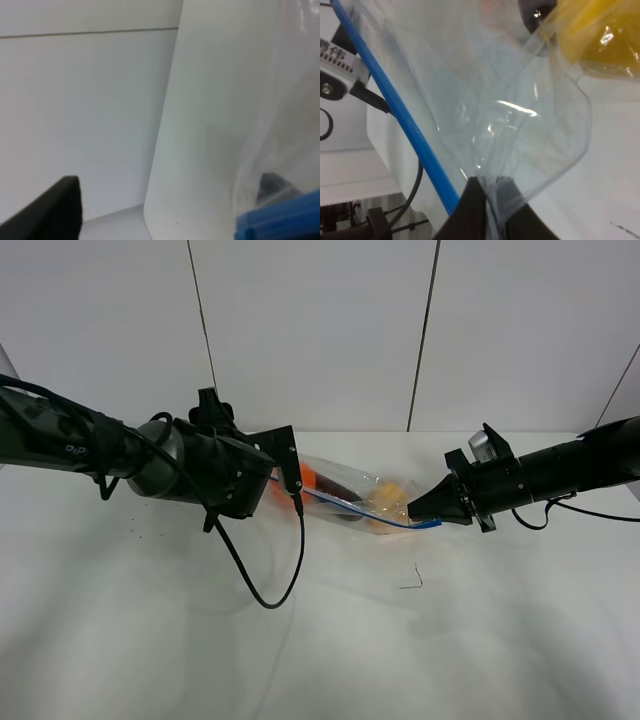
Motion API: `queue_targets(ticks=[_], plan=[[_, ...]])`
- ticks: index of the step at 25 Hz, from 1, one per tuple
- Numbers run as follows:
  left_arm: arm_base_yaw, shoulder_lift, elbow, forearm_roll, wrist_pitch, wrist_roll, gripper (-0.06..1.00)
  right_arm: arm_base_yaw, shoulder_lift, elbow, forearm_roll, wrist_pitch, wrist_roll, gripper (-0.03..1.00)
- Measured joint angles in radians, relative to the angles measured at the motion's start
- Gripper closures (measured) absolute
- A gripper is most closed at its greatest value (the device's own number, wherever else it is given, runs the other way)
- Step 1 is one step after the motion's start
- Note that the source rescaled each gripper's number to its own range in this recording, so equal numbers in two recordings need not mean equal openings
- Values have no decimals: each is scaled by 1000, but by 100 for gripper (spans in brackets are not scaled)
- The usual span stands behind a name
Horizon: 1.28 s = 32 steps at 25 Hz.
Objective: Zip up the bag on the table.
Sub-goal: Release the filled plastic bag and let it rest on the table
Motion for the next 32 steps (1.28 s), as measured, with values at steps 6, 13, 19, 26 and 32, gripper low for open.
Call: queue_targets(ticks=[6, 13, 19, 26, 32], plan=[[0, 0, 0, 1, 29, -49, -4, 0, 0, 0, 0, 0, 0, 97], [0, -37, 0, -120, 38, -52, -5, 0, 0, 0, 0, 0, 0, 97], [94, -185, -11, -491, -94, 127, -5, 0, 0, 0, 0, 0, 0, 97], [391, -279, -98, -968, -3, 416, -5, 0, 0, 0, -1, 0, -1, 97], [670, -329, -129, -1328, 122, 595, -5, 0, 0, 0, -2, 0, -7, 97]])
